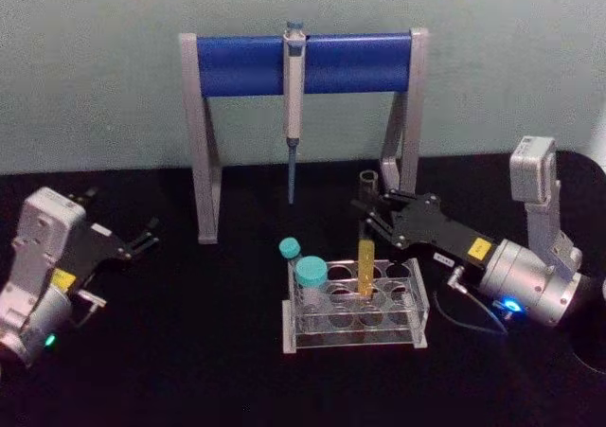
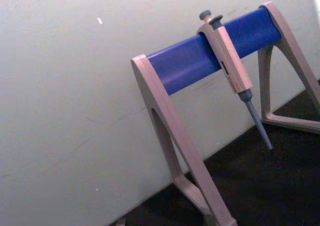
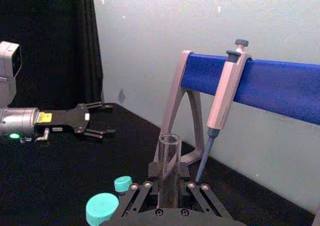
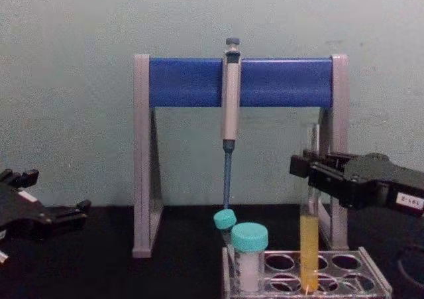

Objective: Pick up the test tube from the test tube rack, shake it, then place it back into the test tube rack.

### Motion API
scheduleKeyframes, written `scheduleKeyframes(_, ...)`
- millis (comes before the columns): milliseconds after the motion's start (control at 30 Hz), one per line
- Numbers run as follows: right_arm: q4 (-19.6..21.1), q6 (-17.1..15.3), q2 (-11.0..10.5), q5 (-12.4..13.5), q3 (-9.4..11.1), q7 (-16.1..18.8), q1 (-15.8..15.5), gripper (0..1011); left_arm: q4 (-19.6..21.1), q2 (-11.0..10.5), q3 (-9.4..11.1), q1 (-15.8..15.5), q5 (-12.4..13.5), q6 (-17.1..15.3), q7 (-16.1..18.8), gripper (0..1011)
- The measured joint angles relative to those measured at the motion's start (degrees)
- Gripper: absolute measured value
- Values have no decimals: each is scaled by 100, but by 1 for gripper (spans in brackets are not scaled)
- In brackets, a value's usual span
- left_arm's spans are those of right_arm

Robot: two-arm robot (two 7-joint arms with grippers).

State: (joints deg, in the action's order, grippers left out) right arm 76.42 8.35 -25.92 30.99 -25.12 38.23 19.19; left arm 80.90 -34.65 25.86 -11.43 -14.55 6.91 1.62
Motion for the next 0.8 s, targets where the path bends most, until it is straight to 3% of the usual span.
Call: scheduleKeyframes(800,-165,-183,12,-123,-137,-28,101,232,0,0,0,0,0,0,0,1001)
